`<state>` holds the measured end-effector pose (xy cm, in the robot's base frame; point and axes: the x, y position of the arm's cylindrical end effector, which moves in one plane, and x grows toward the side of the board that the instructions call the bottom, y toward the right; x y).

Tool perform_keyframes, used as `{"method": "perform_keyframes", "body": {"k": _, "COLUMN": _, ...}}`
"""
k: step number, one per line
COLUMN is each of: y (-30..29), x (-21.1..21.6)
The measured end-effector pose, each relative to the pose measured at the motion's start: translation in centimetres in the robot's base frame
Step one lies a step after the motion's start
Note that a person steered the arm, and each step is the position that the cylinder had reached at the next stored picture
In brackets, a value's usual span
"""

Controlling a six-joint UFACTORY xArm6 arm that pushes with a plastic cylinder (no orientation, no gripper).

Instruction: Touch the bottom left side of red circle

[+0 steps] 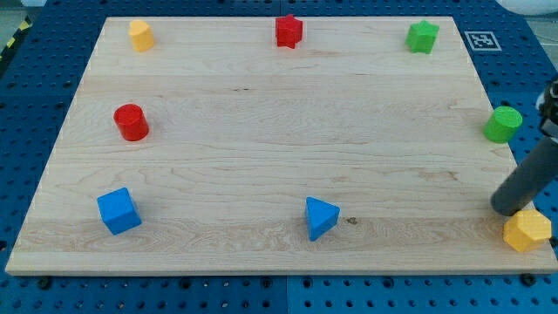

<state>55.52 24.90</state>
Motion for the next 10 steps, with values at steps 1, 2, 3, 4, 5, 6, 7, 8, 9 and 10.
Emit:
{"method": "perform_keyframes", "body": {"k": 1, "y": -4.2, "x": -2.4}}
{"method": "perform_keyframes", "body": {"k": 2, "y": -9.5, "x": -5.4}}
{"method": "perform_keyframes", "body": {"k": 3, "y": -16.1, "x": -9.3}}
{"method": "perform_keyframes", "body": {"k": 4, "y": -22.7, "x": -13.6}}
{"method": "perform_keyframes", "body": {"k": 5, "y": -29.4, "x": -17.8}}
{"method": "perform_keyframes", "body": {"k": 6, "y": -38.3, "x": -19.5}}
{"method": "perform_keyframes", "body": {"k": 7, "y": -46.3, "x": -18.4}}
{"method": "perform_keyframes", "body": {"k": 8, "y": -49.9, "x": -16.0}}
{"method": "perform_keyframes", "body": {"k": 9, "y": -49.9, "x": -13.0}}
{"method": "perform_keyframes", "body": {"k": 10, "y": -49.2, "x": -9.9}}
